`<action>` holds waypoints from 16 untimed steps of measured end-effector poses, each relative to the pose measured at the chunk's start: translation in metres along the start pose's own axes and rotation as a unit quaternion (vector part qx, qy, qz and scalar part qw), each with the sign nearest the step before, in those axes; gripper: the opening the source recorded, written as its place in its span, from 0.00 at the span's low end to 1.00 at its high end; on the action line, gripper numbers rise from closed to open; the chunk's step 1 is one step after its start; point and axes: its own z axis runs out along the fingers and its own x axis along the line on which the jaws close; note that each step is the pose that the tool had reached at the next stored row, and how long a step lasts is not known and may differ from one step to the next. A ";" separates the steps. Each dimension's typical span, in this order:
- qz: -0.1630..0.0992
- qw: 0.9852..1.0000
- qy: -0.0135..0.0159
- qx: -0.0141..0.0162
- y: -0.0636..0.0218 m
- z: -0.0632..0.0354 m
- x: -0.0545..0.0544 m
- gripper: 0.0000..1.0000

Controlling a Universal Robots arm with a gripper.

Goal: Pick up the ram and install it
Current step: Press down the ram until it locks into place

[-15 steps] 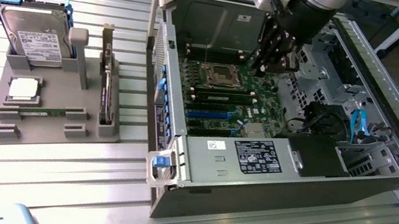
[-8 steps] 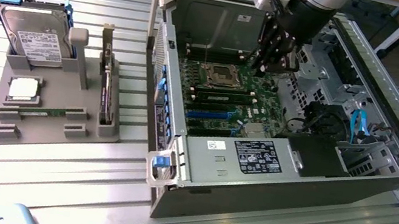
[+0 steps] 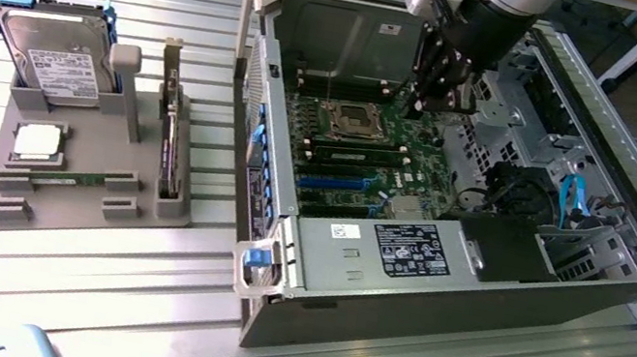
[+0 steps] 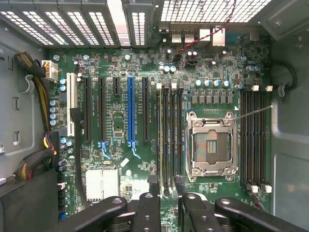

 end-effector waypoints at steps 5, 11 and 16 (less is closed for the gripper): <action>0.000 1.000 0.000 0.000 0.0000 0.0000 0.000 0.10; 0.000 1.000 0.000 0.000 0.0000 0.0000 0.000 0.10; 0.000 1.000 0.000 0.000 0.0000 0.0000 0.000 0.10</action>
